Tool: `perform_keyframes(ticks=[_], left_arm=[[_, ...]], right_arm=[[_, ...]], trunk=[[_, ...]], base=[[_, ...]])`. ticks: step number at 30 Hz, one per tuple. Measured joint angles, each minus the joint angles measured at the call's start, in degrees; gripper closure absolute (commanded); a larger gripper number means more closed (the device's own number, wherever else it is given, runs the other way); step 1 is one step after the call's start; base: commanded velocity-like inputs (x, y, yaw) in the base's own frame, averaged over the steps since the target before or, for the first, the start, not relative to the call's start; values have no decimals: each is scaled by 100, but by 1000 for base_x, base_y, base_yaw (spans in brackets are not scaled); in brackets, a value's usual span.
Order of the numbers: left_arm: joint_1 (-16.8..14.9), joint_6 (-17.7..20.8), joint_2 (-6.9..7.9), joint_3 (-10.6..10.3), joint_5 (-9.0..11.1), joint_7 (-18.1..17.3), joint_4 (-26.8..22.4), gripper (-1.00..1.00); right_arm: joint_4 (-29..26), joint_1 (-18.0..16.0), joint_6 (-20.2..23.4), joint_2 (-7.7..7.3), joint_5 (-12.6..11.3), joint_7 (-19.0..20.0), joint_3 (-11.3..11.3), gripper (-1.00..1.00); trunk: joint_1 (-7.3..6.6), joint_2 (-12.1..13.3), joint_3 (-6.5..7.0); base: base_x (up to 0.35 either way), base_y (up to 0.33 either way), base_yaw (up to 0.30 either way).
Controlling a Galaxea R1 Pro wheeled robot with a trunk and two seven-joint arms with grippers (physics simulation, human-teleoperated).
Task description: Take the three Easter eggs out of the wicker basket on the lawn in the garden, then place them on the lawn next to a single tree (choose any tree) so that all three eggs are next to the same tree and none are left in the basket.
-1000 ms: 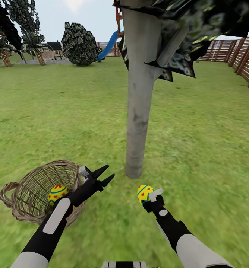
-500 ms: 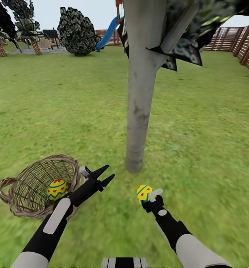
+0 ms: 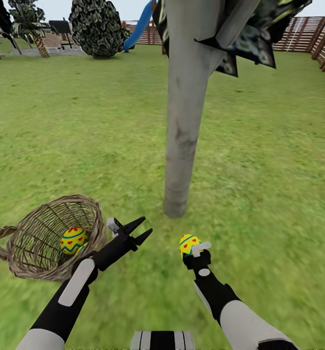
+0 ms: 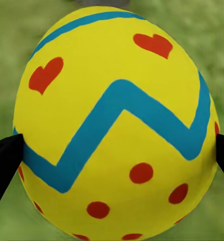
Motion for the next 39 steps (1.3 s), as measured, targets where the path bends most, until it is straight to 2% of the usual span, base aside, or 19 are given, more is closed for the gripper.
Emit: perform_keyframes(ticks=[3,5,8,10,17,21,33,39], left_arm=[[0,0,-4,-3,0,0,0,-100],[0,0,-10,-8,0,-1,1,-100],[0,0,-12,-61,1,0,0,-100],[0,0,-12,-68,0,0,0,-100],[0,0,-12,-71,3,0,-2,-100],[0,1,-12,-71,9,0,-5,-100],[0,1,-12,-70,9,0,0,-100],[0,0,-12,-70,9,0,0,-100]], right_arm=[[5,-106,-6,0,0,-24,1,100],[18,-369,8,0,3,-13,3,100],[409,-667,-13,0,9,20,-3,100],[528,-722,-34,0,11,40,1,100],[513,-743,-75,0,17,201,2,100],[521,-743,-389,0,10,365,3,100],[514,-734,-401,0,5,685,6,100],[507,-734,-395,0,5,699,7,100]], trunk=[[8,-4,-66],[13,-7,-110],[21,-11,-177],[26,-13,-222],[44,-23,-377],[54,-28,-466],[85,-44,-732],[101,-52,-865]], base=[[0,0,0],[0,0,0],[0,0,0],[0,0,0],[0,0,0],[0,0,0],[0,0,0],[0,0,0]])
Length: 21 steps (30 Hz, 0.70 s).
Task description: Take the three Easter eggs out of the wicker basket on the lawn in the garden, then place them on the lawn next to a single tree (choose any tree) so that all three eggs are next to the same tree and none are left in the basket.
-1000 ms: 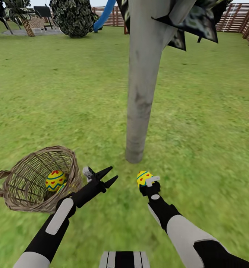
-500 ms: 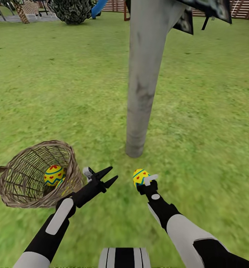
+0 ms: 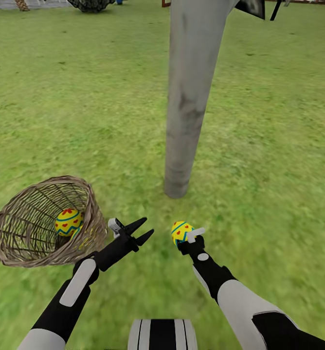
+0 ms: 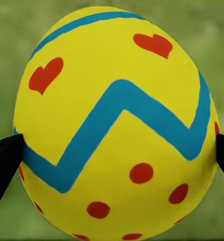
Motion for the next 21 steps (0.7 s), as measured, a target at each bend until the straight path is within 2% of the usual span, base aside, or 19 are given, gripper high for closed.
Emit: perform_keyframes(ticks=[13,21], left_arm=[[0,1,0,0,0,0,1,-100],[0,1,0,0,2,0,0,-100]], right_arm=[[-26,-4,-25,0,18,-2,7,100],[-378,-3,-20,0,17,-9,18,100]], trunk=[[32,-18,-287],[49,-28,-444]], base=[[0,0,0],[0,0,0]])
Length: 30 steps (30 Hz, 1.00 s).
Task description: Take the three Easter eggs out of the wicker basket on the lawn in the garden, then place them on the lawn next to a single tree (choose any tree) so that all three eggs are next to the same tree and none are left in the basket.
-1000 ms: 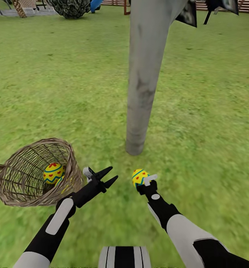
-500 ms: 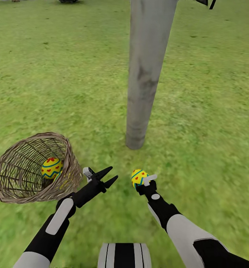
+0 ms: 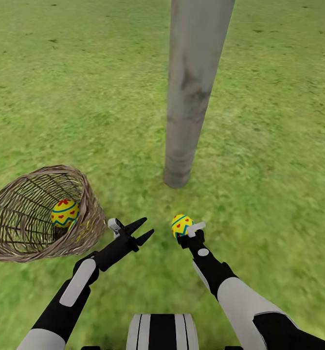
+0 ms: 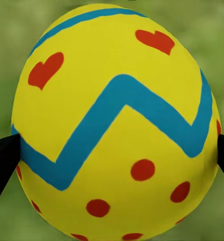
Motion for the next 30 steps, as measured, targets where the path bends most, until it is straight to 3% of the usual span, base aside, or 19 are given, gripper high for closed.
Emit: perform_keyframes(ticks=[6,7,9,16,30], left_arm=[[0,8,5,0,0,0,0,-100],[0,8,6,0,0,0,0,-100],[0,6,6,0,0,1,-1,-100],[0,5,5,0,0,0,-1,-100],[0,7,3,0,2,0,-1,-100]], right_arm=[[0,0,0,0,0,0,0,100],[0,0,0,0,0,0,0,-100],[345,0,-4,0,11,3,-22,-100],[360,2,6,0,-20,12,-23,-100],[355,2,-9,0,-20,19,-23,-100]], trunk=[[0,0,0],[0,0,0],[1,0,0],[2,1,0],[-34,19,309]], base=[[0,0,0],[0,0,0],[0,0,0],[0,0,0],[0,0,0]])
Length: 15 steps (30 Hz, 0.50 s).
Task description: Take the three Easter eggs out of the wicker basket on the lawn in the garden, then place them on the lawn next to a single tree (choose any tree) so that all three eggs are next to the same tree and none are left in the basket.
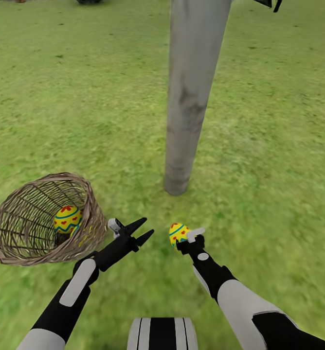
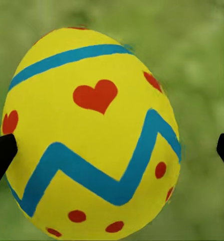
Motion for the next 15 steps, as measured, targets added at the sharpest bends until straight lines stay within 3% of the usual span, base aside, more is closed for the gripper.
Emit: perform_keyframes(ticks=[7,10,13,15], left_arm=[[0,2,6,0,6,0,0,-100],[0,6,7,1,4,0,0,-100],[0,10,8,-3,7,0,0,-100],[0,14,7,-7,6,1,-3,-100]], right_arm=[[-11,0,49,0,-6,6,0,-100],[-16,0,215,0,-4,177,-25,-100],[-198,-5,1036,0,-37,699,-62,-100],[-703,-1,1646,-4,-44,1477,-201,-100]], trunk=[[-18,9,155],[-26,13,222],[-34,17,288],[-39,20,333]], base=[[0,0,0],[0,0,0],[0,0,0],[0,0,0]])
